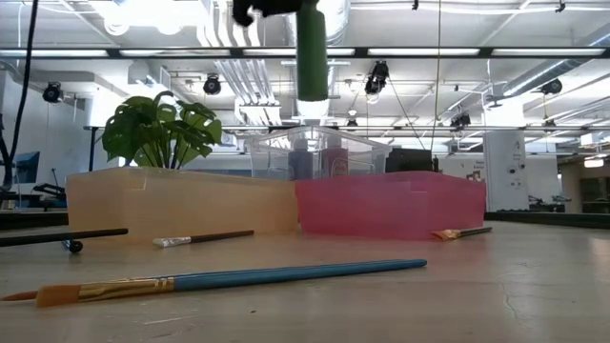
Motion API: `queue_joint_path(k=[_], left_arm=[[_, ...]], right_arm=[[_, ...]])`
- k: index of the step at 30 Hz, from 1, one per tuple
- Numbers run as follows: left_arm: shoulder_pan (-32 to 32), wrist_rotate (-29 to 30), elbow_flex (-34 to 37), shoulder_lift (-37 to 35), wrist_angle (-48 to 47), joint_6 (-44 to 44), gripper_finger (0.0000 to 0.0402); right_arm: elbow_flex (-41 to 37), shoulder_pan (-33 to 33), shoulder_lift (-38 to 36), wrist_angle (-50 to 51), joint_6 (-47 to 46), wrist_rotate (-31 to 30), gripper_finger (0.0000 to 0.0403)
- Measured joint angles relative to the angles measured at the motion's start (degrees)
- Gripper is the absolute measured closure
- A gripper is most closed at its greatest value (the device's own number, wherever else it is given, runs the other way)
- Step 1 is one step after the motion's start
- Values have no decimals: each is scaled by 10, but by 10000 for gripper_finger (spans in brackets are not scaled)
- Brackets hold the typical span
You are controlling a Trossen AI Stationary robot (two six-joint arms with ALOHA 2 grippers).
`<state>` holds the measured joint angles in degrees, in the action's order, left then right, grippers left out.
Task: Pick & Place Paint Supplies
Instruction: Put the green paint bottle into the transparent bin
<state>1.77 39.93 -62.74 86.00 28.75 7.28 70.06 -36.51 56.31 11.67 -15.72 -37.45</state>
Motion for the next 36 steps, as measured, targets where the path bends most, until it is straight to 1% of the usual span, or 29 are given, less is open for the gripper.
queue_joint_path(k=[2, 4, 7, 11, 17, 20, 24, 30, 36], left_arm=[[-11, -1, 48, -13, 57, -7, 285], [-23, 0, 84, -17, 77, -22, 285], [-40, -14, 118, -13, 93, -44, 285], [-65, -30, 135, 2, 127, -47, 285], [-108, -81, 136, 32, 142, -47, 285], [-122, -104, 137, 58, 172, -47, 285], [-128, -111, 151, 84, 216, -56, 285], [-129, -110, 191, 99, 285, -62, 285], [-130, -108, 224, 99, 291, -77, 285]], right_arm=[[0, 0, 0, 0, -6, 0, 31], [0, 0, 0, 1, -9, 0, 31], [0, 0, 0, 1, -18, -1, 31], [0, 0, 0, 1, -25, -17, 31], [0, 0, 3, -2, -43, -32, 31], [0, 0, 7, -4, -48, -44, 31], [0, 0, 15, -4, -65, -49, 31], [0, 0, 28, -3, -86, -50, 31], [0, 1, 31, -3, -97, -62, 31]])
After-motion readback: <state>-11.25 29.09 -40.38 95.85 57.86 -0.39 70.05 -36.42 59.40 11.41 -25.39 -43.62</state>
